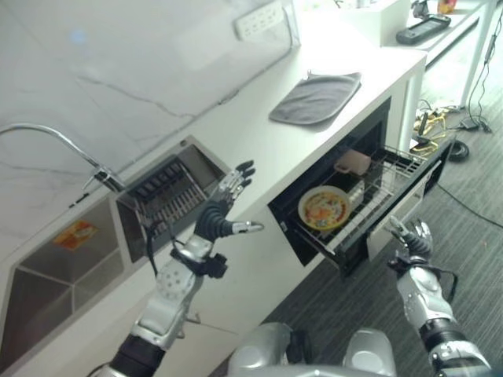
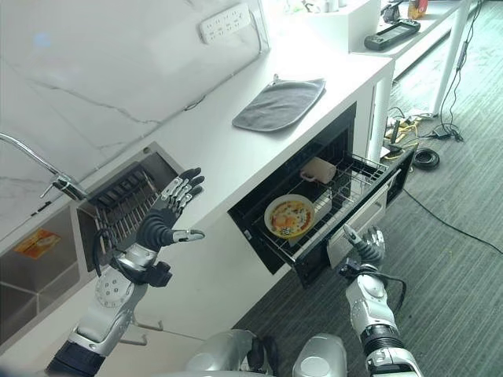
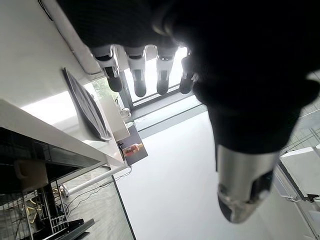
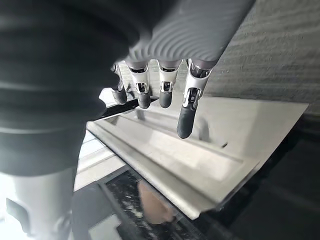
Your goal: Place the dishes in the dishwasher.
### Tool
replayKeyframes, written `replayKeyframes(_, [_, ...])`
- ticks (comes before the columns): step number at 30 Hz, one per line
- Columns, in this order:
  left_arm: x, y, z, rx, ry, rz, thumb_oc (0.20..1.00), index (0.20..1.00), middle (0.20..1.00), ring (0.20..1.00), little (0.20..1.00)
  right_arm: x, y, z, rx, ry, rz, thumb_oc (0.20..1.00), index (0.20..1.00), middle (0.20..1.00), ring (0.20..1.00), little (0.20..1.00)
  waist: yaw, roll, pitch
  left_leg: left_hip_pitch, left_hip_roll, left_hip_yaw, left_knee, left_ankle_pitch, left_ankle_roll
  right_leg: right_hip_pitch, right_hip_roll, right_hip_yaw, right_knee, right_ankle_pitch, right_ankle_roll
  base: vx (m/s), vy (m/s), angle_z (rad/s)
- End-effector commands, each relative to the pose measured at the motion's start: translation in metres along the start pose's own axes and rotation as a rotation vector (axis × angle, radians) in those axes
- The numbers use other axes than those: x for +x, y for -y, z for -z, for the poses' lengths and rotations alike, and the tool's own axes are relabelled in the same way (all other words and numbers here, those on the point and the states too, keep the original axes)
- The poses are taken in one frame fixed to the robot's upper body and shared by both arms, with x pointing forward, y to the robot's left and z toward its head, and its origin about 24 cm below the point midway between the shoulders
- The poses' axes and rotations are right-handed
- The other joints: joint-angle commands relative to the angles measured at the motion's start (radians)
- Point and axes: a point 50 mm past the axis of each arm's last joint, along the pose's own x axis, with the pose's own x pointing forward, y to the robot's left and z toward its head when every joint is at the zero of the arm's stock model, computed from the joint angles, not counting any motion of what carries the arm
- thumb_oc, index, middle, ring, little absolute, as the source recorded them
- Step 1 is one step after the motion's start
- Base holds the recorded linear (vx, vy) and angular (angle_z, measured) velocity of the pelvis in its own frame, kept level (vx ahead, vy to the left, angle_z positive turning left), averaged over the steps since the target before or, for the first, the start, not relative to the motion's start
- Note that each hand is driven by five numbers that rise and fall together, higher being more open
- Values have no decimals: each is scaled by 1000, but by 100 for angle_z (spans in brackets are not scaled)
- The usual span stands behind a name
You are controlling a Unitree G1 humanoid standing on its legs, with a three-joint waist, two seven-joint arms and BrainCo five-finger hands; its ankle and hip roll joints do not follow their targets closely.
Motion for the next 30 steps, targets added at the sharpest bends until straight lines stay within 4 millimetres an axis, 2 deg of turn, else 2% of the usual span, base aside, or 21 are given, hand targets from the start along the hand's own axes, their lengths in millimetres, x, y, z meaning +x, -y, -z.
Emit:
replayKeyframes(1, [8,-1,-25,12,119,22,1000,1000,1000,1000,1000,12,-32,-33,135,69,-150,1000,1000,1000,1000,1000,46,-15,27,14,-3,-75,-98,61,36,-47,-6,-65,32,106,-65,90,0,0])
replayKeyframes(7, [12,-1,-28,45,117,37,1000,1000,1000,1000,1000,21,-56,-50,257,52,-243,1000,1000,1000,1000,1000,68,-22,42,-23,-19,-85,-77,64,44,-86,9,-48,44,122,-62,92,2,3])
replayKeyframes(14, [22,-7,-35,90,144,45,1000,1000,1000,1000,1000,29,-89,-87,284,59,-394,1000,1000,1000,1000,1000,87,-21,85,-65,-41,-99,-86,85,51,-134,23,-27,17,167,-44,4,48,2])
replayKeyframes(20, [34,-13,-45,137,200,56,1000,1000,1000,1000,1000,28,-120,-119,308,97,-579,1000,1000,1000,1000,1000,108,-27,135,-114,-39,-85,-84,95,59,-176,8,-26,-21,216,-18,-96,61,0])
replayKeyframes(26, [42,-19,-54,175,237,60,1000,1000,1000,1000,1000,27,-136,-145,318,146,-638,1000,1000,1000,1000,1000,126,-43,173,-150,-45,-83,-70,87,65,-193,-5,-24,-67,256,8,-57,40,2])
replayKeyframes(27, [44,-20,-55,183,246,62,1000,1000,1000,1000,1000,26,-138,-149,325,153,-655,1000,1000,1000,1000,1000,130,-45,178,-155,-46,-83,-69,87,66,-194,-8,-25,-83,267,12,-110,48,7])
replayKeyframes(28, [47,-23,-60,201,270,64,1000,1000,1000,1000,1000,24,-144,-159,326,174,-707,1000,1000,1000,1000,1000,140,-49,190,-171,-46,-84,-74,94,68,-201,-15,-27,-124,302,21,-103,41,12])
replayKeyframes(30, [48,-25,-63,211,280,68,1000,1000,1000,1000,1000,23,-147,-165,328,186,-735,1000,1000,1000,1000,1000,147,-54,190,-185,-47,-86,-77,96,69,-208,-17,-28,-152,322,28,-57,11,18])
